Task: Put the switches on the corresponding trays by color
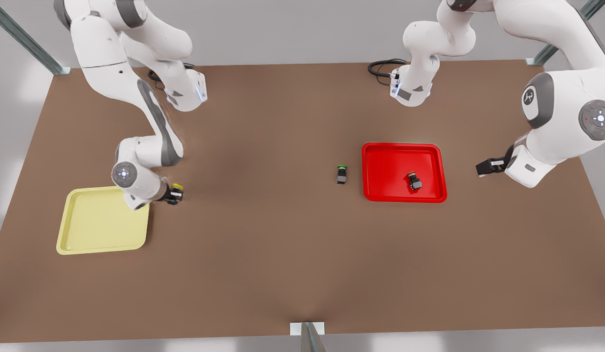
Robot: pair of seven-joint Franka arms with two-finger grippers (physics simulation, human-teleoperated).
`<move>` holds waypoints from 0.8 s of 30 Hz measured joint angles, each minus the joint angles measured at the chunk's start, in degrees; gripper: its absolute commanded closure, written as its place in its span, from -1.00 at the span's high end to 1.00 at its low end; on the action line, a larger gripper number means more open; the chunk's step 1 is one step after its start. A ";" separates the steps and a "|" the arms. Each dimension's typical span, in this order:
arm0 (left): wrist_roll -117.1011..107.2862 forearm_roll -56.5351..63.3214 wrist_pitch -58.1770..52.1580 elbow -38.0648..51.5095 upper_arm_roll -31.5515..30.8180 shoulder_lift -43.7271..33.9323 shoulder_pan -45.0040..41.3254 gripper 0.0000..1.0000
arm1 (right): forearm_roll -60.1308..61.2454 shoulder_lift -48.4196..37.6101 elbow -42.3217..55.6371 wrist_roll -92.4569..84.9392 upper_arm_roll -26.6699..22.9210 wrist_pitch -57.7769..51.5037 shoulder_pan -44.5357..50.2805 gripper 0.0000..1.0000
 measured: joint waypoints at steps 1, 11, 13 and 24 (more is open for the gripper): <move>0.00 0.03 0.00 0.16 -0.14 0.13 0.06 1.00 | -2.83 1.45 0.63 -3.82 0.43 -0.01 -4.82 0.04; 0.09 0.05 -0.18 0.40 -0.14 0.59 -0.04 1.00 | -8.66 11.85 13.55 -21.55 0.64 -0.55 -17.07 1.00; 0.09 0.05 -0.10 0.40 -0.14 0.64 -0.28 1.00 | -8.62 11.85 13.64 -21.55 0.68 -0.61 -16.97 1.00; 0.09 -0.07 -0.16 0.40 -0.14 0.68 -0.16 1.00 | -4.46 5.61 49.99 -1.16 14.75 -50.03 -5.72 1.00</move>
